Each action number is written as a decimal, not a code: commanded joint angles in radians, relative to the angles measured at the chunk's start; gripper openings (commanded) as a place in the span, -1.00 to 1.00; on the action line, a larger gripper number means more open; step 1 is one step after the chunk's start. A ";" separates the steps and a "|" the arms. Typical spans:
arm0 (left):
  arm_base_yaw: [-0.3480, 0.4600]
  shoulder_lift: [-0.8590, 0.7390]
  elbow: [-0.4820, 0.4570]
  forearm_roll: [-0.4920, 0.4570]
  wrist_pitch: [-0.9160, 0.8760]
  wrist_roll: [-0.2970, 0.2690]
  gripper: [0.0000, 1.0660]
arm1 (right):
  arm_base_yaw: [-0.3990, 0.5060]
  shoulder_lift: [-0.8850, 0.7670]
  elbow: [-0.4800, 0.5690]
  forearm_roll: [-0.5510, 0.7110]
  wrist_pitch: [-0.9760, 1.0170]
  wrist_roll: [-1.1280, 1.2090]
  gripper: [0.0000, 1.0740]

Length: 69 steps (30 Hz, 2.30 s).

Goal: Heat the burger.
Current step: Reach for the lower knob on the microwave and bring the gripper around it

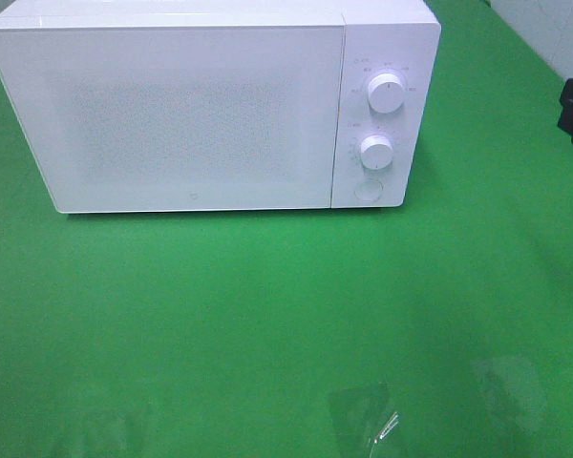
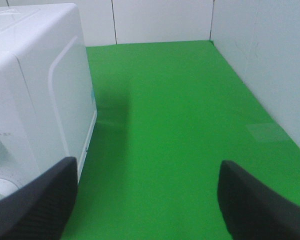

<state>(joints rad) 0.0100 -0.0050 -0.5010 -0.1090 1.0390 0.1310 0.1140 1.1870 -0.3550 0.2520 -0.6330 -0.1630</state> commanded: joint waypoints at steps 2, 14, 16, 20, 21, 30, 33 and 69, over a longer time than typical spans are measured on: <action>0.002 -0.024 0.003 -0.001 -0.002 0.001 0.89 | 0.111 0.050 0.028 0.162 -0.164 -0.146 0.42; 0.002 -0.024 0.003 -0.001 -0.002 0.001 0.89 | 0.428 0.236 0.027 0.455 -0.479 -0.238 0.42; 0.002 -0.024 0.003 -0.001 -0.002 0.001 0.89 | 0.479 0.278 0.026 0.512 -0.547 -0.247 0.42; 0.002 -0.024 0.003 -0.001 -0.002 0.001 0.89 | 0.573 0.370 0.009 0.563 -0.649 -0.247 0.42; 0.002 -0.024 0.003 -0.001 -0.002 0.001 0.89 | 0.573 0.370 0.009 0.563 -0.649 -0.247 0.42; 0.002 -0.024 0.003 -0.001 -0.002 0.001 0.89 | 0.655 0.495 -0.089 0.577 -0.653 -0.254 0.42; 0.002 -0.024 0.003 -0.001 -0.002 0.001 0.89 | 0.657 0.522 -0.120 0.573 -0.645 -0.249 0.42; 0.002 -0.024 0.003 0.006 -0.002 0.001 0.89 | 0.571 0.832 -0.395 0.466 -0.526 -0.163 0.42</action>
<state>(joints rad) 0.0100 -0.0050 -0.5010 -0.1030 1.0390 0.1310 0.6980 2.0020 -0.7310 0.7500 -1.1690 -0.3200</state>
